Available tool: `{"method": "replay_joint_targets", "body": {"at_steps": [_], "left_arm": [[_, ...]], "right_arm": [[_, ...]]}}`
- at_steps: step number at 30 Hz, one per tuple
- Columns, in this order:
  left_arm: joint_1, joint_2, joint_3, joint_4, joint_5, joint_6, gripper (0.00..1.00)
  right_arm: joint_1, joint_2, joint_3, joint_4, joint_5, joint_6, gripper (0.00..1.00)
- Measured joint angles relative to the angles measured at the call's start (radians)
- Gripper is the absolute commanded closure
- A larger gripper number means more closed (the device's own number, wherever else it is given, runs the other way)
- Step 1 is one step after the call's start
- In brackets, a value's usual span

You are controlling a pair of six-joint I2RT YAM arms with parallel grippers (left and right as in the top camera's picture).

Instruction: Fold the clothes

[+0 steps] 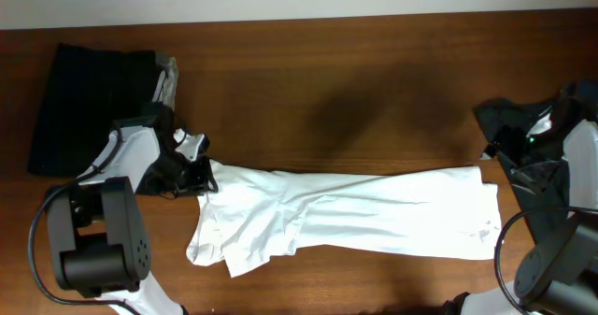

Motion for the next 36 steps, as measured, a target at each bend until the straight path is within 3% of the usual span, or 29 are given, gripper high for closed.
{"method": "replay_joint_targets", "body": {"at_steps": [9,30,36], "left_arm": [[0.0,-0.023,0.055,-0.001,0.084,0.006,1.0],[0.0,-0.069,0.078,0.126,0.026,0.006,0.99],[0.001,-0.069,0.078,0.141,0.106,0.006,1.0]], "right_arm": [[0.0,0.0,-0.029,0.039,0.0,0.001,0.17],[0.0,0.002,-0.047,0.057,0.0,0.0,0.18],[0.0,0.002,-0.047,0.058,0.0,0.0,0.18]]}}
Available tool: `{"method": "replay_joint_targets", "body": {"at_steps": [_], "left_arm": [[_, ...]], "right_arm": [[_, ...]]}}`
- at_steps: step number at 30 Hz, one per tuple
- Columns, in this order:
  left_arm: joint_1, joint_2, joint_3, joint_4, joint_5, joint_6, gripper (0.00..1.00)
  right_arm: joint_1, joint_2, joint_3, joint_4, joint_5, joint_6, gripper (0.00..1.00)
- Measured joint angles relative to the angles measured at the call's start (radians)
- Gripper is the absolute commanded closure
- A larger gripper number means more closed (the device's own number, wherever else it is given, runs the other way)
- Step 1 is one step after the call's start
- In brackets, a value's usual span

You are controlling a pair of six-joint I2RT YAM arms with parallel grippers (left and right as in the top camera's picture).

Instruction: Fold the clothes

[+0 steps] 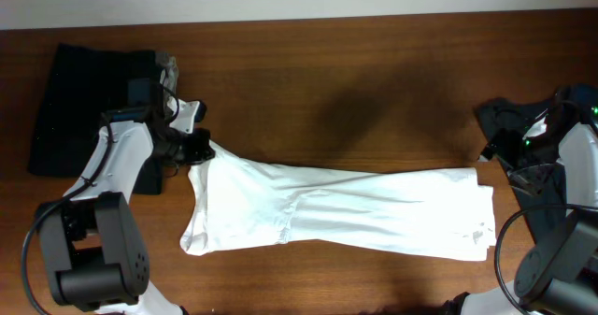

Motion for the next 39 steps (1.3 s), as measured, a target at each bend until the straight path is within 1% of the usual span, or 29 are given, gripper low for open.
{"method": "replay_joint_targets", "body": {"at_steps": [6,7,9,10,11,12,14,16,17,20,21,22,23,25,26,27,28,29,31,33,34,35,36,37,39], "left_arm": [[0.0,0.0,0.0,0.039,-0.098,0.0,0.97],[0.0,0.0,0.0,0.04,-0.105,0.0,0.88],[0.0,0.0,0.0,0.042,-0.116,0.0,0.46],[0.0,0.0,0.0,0.042,-0.121,0.001,0.22],[0.0,0.0,0.0,0.03,-0.126,0.0,0.21],[0.0,0.0,0.0,0.025,-0.126,0.005,0.21],[0.0,0.0,0.002,-0.035,-0.13,0.0,0.22],[0.0,0.0,0.002,-0.066,-0.132,0.001,0.36],[0.0,0.0,0.002,-0.084,-0.132,0.002,0.39],[0.0,0.0,0.002,-0.129,-0.097,0.018,0.39],[0.0,0.0,0.002,-0.132,-0.084,0.03,0.43],[0.0,0.0,0.001,-0.131,-0.072,0.042,0.47],[-0.001,0.0,-0.009,-0.126,-0.057,0.06,0.57],[-0.001,0.0,-0.049,-0.08,-0.049,0.075,0.68],[-0.001,0.0,-0.076,-0.062,-0.049,0.082,0.71],[-0.001,0.0,-0.099,-0.039,-0.045,0.086,0.73],[-0.001,0.0,-0.128,-0.002,-0.043,0.087,0.7],[-0.001,0.0,-0.144,0.021,-0.041,0.089,0.58],[-0.002,0.0,-0.18,0.084,-0.042,0.093,0.57],[-0.002,0.0,-0.197,0.102,-0.048,0.095,0.58],[-0.002,0.0,-0.206,0.103,-0.06,0.095,0.64],[-0.002,-0.004,-0.212,0.108,-0.065,0.095,0.73],[-0.004,-0.009,-0.221,0.119,-0.077,0.097,0.92],[-0.004,-0.014,-0.232,0.134,-0.091,0.095,1.0],[-0.003,-0.017,-0.246,0.153,-0.124,0.079,1.0]], "right_arm": [[0.0,0.0,0.0,0.002,0.0,0.0,0.18],[0.0,0.0,0.0,0.002,0.0,0.0,0.18],[0.0,0.0,0.0,0.002,0.0,0.0,0.18],[0.0,0.0,0.0,0.002,0.0,0.0,0.17],[0.0,0.0,0.0,0.002,0.0,0.0,0.14],[0.0,0.0,0.0,0.002,0.001,0.0,0.14],[0.0,0.0,0.0,0.02,0.024,-0.011,0.15],[0.0,0.0,-0.004,0.048,0.042,-0.035,0.15],[0.0,0.005,-0.004,0.061,0.046,-0.055,0.15],[0.0,0.076,-0.004,0.048,0.053,-0.082,0.15],[0.0,0.105,-0.004,0.043,0.055,-0.086,0.14],[0.0,0.165,-0.005,0.038,0.057,-0.088,0.1],[0.0,0.199,-0.007,0.038,0.057,-0.09,0.09],[0.0,0.24,-0.01,0.039,0.071,-0.095,0.1],[0.0,0.255,-0.01,0.043,0.077,-0.097,0.1],[0.0,0.265,-0.01,0.046,0.076,-0.098,0.1],[0.0,0.267,-0.01,0.046,0.075,-0.101,0.1],[0.0,0.267,-0.01,0.047,0.067,-0.101,0.1],[0.0,0.267,-0.01,0.046,0.029,-0.105,0.1],[0.0,0.267,-0.008,0.032,-0.003,-0.114,0.1],[0.0,0.267,-0.002,0.011,-0.016,-0.121,0.09],[0.0,0.267,0.007,-0.004,-0.027,-0.13,0.08],[0.0,0.267,0.018,-0.019,-0.035,-0.134,0.06],[0.0,0.267,0.026,-0.037,-0.04,-0.138,0.05],[0.0,0.267,0.029,-0.067,-0.043,-0.141,0.05]]}}
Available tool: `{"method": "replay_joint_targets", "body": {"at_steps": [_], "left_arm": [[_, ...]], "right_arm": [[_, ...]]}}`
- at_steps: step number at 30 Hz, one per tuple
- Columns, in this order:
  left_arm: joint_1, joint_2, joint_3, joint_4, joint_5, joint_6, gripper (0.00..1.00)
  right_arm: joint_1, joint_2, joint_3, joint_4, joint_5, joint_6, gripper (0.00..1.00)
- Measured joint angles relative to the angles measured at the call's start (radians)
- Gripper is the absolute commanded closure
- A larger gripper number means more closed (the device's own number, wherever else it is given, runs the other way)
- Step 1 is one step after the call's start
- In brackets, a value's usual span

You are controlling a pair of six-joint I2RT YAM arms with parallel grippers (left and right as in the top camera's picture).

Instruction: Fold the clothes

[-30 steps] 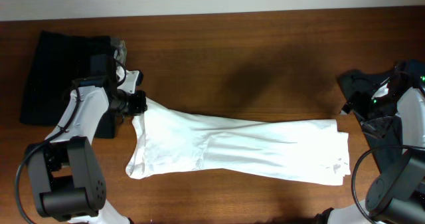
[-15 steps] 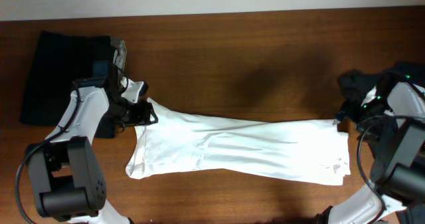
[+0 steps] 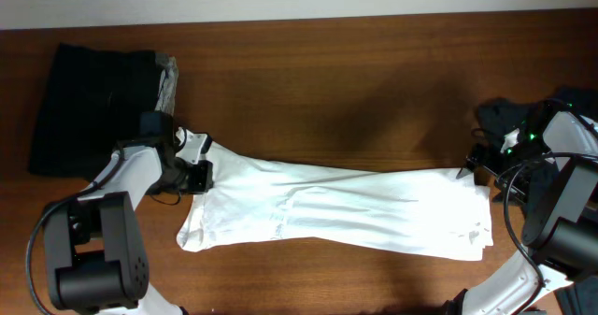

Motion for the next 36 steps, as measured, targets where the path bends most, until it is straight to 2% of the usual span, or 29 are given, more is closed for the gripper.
{"method": "replay_joint_targets", "body": {"at_steps": [3,7,10,13,15,16,17,19,20,21,22,26,27,28,29,34,36], "left_arm": [[0.0,-0.01,0.0,0.008,-0.064,-0.091,1.0],[0.077,-0.014,0.0,0.017,-0.112,-0.194,1.0],[0.123,-0.015,0.0,0.023,-0.126,-0.228,1.0],[0.13,-0.016,0.0,0.023,-0.133,-0.254,1.0],[0.13,-0.016,0.0,0.023,-0.134,-0.262,1.0],[0.13,-0.017,0.0,0.024,-0.136,-0.266,1.0],[0.13,-0.017,0.0,0.024,-0.138,-0.267,1.0],[0.13,-0.017,0.0,0.024,-0.14,-0.271,1.0],[0.13,-0.017,0.0,0.024,-0.14,-0.272,1.0],[0.13,-0.017,0.0,0.024,-0.14,-0.274,1.0],[0.13,-0.017,0.0,0.024,-0.14,-0.274,1.0],[0.13,-0.017,0.0,0.025,-0.14,-0.274,1.0],[0.13,-0.017,0.0,0.026,-0.14,-0.274,1.0],[0.13,-0.017,0.0,0.026,-0.141,-0.274,1.0],[0.13,-0.017,0.0,0.026,-0.142,-0.274,1.0],[0.13,-0.017,0.0,0.027,-0.142,-0.274,1.0],[0.13,-0.017,0.0,0.027,-0.143,-0.274,1.0]], "right_arm": [[0.0,0.0,0.0,-0.012,-0.003,-0.011,0.06],[0.009,0.0,-0.022,0.004,-0.029,-0.089,0.15],[0.062,-0.002,-0.064,0.051,-0.077,-0.172,0.21],[0.154,-0.004,-0.109,0.068,-0.065,-0.206,0.41],[0.196,-0.006,-0.112,0.077,-0.002,-0.176,0.56],[0.203,-0.006,-0.113,0.085,0.02,-0.161,0.59],[0.203,-0.006,-0.113,0.1,0.036,-0.146,0.69],[0.203,-0.007,-0.113,0.11,0.054,-0.117,0.63],[0.203,-0.007,-0.113,0.102,0.06,-0.111,0.69],[0.203,-0.007,-0.113,0.078,0.07,-0.114,0.67],[0.203,-0.007,-0.113,0.071,0.073,-0.11,0.57],[0.203,-0.007,-0.085,0.024,0.085,-0.118,0.56],[0.203,-0.008,-0.044,-0.029,0.086,-0.123,0.54],[0.203,-0.008,-0.013,-0.058,0.085,-0.126,0.44],[0.203,-0.01,0.017,-0.092,0.085,-0.129,0.42],[0.203,-0.013,0.011,-0.149,0.059,-0.128,0.53],[0.203,-0.015,-0.05,-0.126,0.049,-0.119,0.64]]}}
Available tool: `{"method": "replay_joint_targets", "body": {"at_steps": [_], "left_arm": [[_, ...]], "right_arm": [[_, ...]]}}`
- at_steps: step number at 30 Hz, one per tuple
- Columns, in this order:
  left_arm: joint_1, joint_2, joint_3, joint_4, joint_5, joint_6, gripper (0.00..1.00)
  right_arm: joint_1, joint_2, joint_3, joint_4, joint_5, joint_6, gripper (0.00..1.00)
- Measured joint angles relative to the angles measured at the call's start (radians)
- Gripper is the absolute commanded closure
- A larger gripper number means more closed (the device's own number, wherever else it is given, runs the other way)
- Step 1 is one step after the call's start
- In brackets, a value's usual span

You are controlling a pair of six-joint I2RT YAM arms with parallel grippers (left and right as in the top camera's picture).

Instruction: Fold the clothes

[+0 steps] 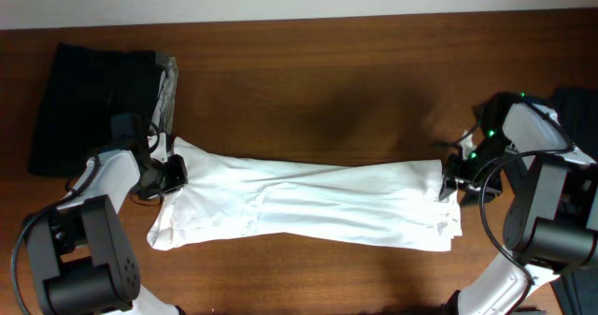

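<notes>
A white garment lies stretched lengthwise across the wooden table, in the overhead view. My left gripper is at its upper left corner and looks shut on the cloth there. My right gripper is at the upper right end, its fingers against the cloth's edge. Whether they pinch the cloth is hard to see. The garment's left end bunches in soft folds near the front edge.
A folded black stack with a grey piece sits at the back left. A dark garment lies at the right edge behind my right arm. The brown table runs behind the white garment.
The whole white garment has shifted left. My left gripper went left with its corner. My right gripper came left to the right end, which now sits further in from the table's edge.
At first my left gripper held the left upper corner with the left end crumpled, and my right arm was back at the right. The left end was then spread flatter. My right gripper came to the right end, and the garment has moved left.
</notes>
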Motion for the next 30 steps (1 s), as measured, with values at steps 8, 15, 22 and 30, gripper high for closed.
{"method": "replay_joint_targets", "body": {"at_steps": [8,15,22,30], "left_arm": [[0.0,0.0,0.0,0.001,-0.001,0.0,1.0],[0.0,0.0,0.0,0.002,-0.002,0.0,1.0],[0.001,-0.002,0.0,0.013,-0.01,-0.009,0.58],[0.01,-0.007,0.014,-0.024,0.074,-0.003,0.41]], "right_arm": [[0.0,0.0,-0.084,0.138,-0.069,0.021,0.96],[-0.079,0.0,0.025,0.006,0.053,0.08,0.66],[-0.204,0.0,0.072,-0.031,0.047,0.102,0.18],[-0.214,-0.006,-0.124,0.145,-0.133,0.039,0.06]]}}
